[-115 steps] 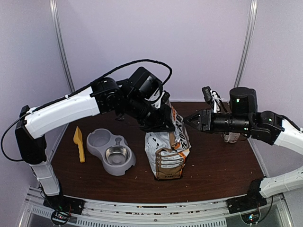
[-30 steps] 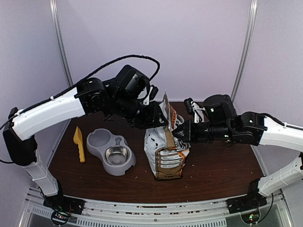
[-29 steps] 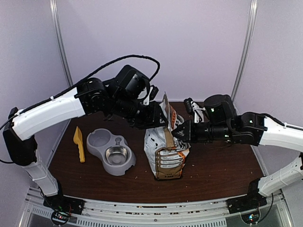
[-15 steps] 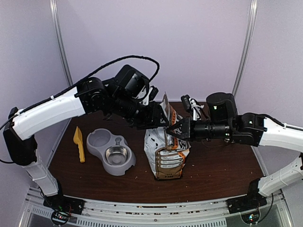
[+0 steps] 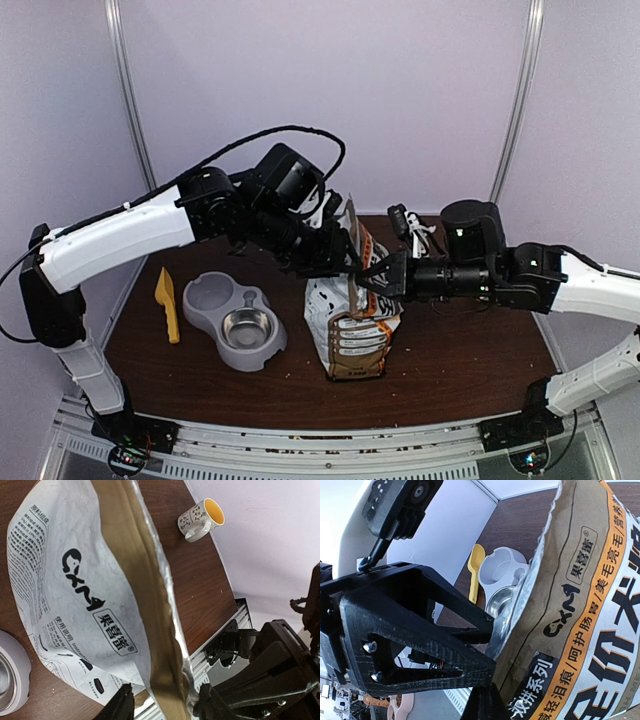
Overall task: Serve the pet food
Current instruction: Open the seal of the pet food bag.
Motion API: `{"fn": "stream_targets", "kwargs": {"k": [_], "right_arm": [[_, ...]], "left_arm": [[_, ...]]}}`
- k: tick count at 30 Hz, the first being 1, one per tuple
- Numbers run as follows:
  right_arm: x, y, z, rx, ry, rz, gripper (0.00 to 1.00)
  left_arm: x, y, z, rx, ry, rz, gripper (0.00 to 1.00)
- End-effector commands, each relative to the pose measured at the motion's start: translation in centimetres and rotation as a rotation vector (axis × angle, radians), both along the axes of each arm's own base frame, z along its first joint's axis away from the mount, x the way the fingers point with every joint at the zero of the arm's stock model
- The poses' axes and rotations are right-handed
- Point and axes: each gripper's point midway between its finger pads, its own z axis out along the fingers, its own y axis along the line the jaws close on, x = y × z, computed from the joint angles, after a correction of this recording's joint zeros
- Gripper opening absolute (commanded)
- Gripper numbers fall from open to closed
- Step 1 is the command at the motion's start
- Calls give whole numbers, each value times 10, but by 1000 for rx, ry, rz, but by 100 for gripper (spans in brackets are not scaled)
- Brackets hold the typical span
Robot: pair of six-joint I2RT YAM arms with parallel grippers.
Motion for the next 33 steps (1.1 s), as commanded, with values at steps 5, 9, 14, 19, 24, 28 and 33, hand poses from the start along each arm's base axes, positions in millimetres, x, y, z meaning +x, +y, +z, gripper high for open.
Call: {"fn": "stream_targets", "kwargs": {"k": [5,9,14,19,24,28,33], "right_arm": [[1,-13,-1,2,6,-46,0],[1,-13,-3,-10,7,-45,0],[1,-13,-7,-19,12,-46,0],[1,-12,-10,-36,13,-40,0],[2,-9,-14,-64,11,-24,0],[2,-8,-19,-91,12,-18,0],[2,-5,-22,-103,17,-5,0]], "left_arm": [[5,0,-11,32,3,-1,45],[6,4,-16,58,5,4,45],[2,7,-24,80,24,-6,44],[2,3,-22,72,24,-20,36],[3,-8,-15,48,16,-51,25],[4,-11,-14,43,19,-53,14],[3,-11,-12,37,22,-53,4]]}}
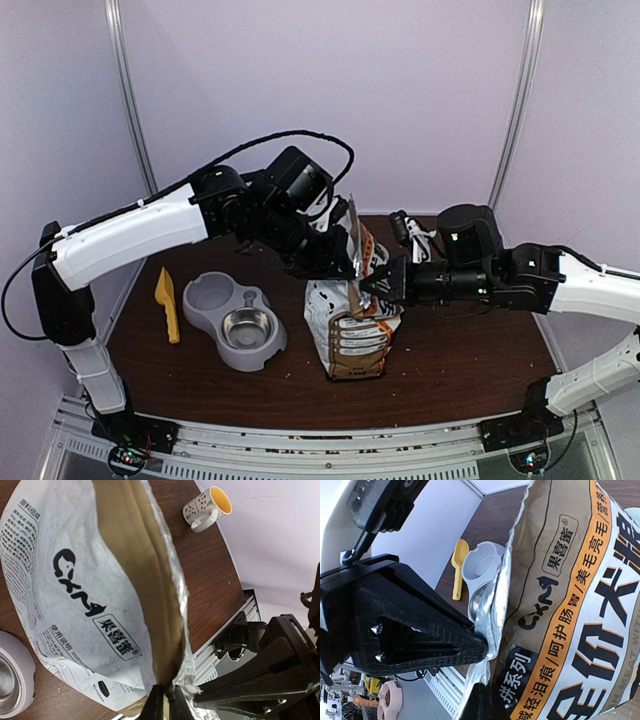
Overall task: Serve the pet food
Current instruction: Open the seal of the pet food bag.
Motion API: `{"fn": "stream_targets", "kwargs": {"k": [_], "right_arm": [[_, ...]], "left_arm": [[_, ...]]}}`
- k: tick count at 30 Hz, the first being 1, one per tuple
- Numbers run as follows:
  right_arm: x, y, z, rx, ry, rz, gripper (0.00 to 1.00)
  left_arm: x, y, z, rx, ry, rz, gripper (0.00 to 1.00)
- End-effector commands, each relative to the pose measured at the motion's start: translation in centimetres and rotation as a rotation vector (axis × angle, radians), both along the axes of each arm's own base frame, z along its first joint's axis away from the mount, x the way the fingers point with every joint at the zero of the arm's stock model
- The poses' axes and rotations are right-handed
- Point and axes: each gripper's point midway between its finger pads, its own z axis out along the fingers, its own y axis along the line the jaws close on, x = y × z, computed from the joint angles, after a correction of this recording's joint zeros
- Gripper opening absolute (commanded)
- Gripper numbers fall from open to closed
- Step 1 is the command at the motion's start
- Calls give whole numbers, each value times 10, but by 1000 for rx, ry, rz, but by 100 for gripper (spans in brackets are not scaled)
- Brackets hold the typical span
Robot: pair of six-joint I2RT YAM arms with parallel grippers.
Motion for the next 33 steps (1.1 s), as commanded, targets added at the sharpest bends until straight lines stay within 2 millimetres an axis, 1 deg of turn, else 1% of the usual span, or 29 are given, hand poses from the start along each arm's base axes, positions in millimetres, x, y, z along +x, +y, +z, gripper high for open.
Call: {"fn": "stream_targets", "kwargs": {"k": [1,3,7,9,15,18,19,21,23,24,26,29,33], "right_arm": [[-2,4,-5,-34,8,27,0],[-2,5,-6,-37,9,26,0],[-1,6,-8,-44,10,27,0],[-2,6,-6,-43,9,30,0],[1,-6,-3,-39,7,-26,1],[0,-14,6,-11,-6,-48,15],[0,-17,9,-4,-9,-53,20],[-2,-22,15,10,-18,-59,25],[-4,-26,21,34,-21,-60,29],[-4,-27,24,49,-18,-57,31],[-5,-28,26,81,-8,-49,32],[-7,-23,27,129,11,-20,33],[-9,-14,28,173,28,12,31]], "left_arm": [[4,-6,3,-15,-1,-8,3],[3,-7,4,-20,-1,-10,0],[1,-10,10,-55,-3,-24,0],[1,-9,11,-58,-4,-18,0],[2,1,19,-70,-35,11,0],[1,3,22,-73,-44,14,0],[1,4,23,-74,-48,16,3],[1,5,26,-76,-64,20,14],[1,6,31,-79,-82,19,26],[0,7,33,-82,-91,19,31],[-1,8,37,-84,-105,17,38],[-4,9,40,-87,-117,9,43],[-7,10,42,-87,-125,7,46]]}}
